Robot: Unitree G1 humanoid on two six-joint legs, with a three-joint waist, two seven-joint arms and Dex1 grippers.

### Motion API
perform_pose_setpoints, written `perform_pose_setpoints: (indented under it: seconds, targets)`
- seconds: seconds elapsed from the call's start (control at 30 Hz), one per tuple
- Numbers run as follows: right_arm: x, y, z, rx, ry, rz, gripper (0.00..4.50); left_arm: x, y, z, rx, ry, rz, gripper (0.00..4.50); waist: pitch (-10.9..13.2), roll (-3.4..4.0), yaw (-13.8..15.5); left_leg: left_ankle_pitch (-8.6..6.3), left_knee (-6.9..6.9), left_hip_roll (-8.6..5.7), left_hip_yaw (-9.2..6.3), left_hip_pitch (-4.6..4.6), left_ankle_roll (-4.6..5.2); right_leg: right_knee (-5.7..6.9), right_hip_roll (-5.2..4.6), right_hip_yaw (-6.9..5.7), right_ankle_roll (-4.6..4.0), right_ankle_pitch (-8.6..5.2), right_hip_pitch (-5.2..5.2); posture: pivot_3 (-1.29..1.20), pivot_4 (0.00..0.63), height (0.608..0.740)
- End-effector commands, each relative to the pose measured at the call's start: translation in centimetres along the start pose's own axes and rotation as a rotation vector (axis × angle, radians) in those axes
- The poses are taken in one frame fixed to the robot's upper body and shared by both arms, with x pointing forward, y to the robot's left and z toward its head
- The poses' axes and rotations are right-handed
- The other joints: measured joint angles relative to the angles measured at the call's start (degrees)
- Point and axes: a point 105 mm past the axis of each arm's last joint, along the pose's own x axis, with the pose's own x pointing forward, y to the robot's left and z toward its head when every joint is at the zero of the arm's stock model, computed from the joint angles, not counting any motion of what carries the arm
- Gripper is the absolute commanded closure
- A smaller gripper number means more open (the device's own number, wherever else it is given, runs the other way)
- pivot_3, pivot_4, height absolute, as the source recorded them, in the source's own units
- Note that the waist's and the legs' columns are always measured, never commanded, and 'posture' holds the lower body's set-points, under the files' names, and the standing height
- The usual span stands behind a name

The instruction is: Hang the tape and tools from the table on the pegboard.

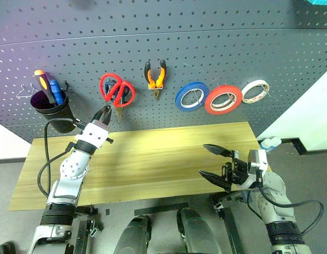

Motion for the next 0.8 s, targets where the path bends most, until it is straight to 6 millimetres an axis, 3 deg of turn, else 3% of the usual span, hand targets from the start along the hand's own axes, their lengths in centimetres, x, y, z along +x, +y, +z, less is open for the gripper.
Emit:
perform_pose_setpoints:
  seconds: [0.03, 0.27, 0.33, 0.6, 0.7, 0.8]
  targets:
    - [0.3, -0.4, 1.3, -0.042, -0.038, 0.001, 0.0, 0.1, 0.6, 0.5, 0.011, -0.026, 0.021, 4.24, 0.0, 0.0, 0.0, 0.0, 0.0, 0.0, 0.0, 0.0, 0.0, 0.0, 0.0, 0.0, 0.0, 0.0, 0.0, -0.14, 0.174, 0.74]
    - [1.4, -0.2, 1.9, -0.061, -0.054, 0.043, 0.0, 0.0, 0.4, -0.6, -0.046, 0.009, 0.016, 4.24, 0.0, 0.0, 0.0, 0.0, 0.0, 0.0, 0.0, 0.0, 0.0, 0.0, 0.0, 0.0, 0.0, 0.0, 0.0, -0.15, 0.178, 0.74]
    - [1.5, -0.3, 2.0, -0.064, -0.05, 0.043, 0.0, 0.0, 0.9, -0.5, -0.17, -0.005, 0.041, 3.53, 0.0, 0.0, 0.0, 0.0, 0.0, 0.0, 0.0, 0.0, 0.0, 0.01, 0.0, 0.0, 0.0, 0.0, 0.0, -0.15, 0.176, 0.74]
    - [1.5, -0.4, 1.9, -0.063, -0.044, 0.033, 0.0, -0.6, 0.4, -0.8, -0.154, 0.009, 0.012, 1.12, 0.0, -0.01, -0.1, 0.0, 0.02, 0.0, 0.0, -0.01, 0.0, 0.01, -0.01, 0.0, 0.0, 0.0, 0.0, -0.15, 0.179, 0.74]
    - [1.6, -0.4, 1.9, -0.062, -0.048, 0.032, 0.0, -1.8, -0.7, -1.2, -0.197, 0.029, -0.027, 0.14, 0.0, 0.0, -0.1, 0.0, 0.01, 0.0, 0.01, 0.01, 0.0, 0.02, 0.0, 0.02, 0.0, 0.0, 0.0, -0.15, 0.182, 0.74]
    - [1.9, -0.3, 2.1, -0.063, -0.057, 0.044, 0.0, -3.6, -1.9, -1.5, -0.228, 0.055, -0.071, 0.04, 0.0, 0.01, -0.1, 0.0, 0.01, 0.01, 0.02, 0.01, 0.0, 0.02, 0.0, 0.03, 0.0, 0.0, 0.0, -0.15, 0.184, 0.74]
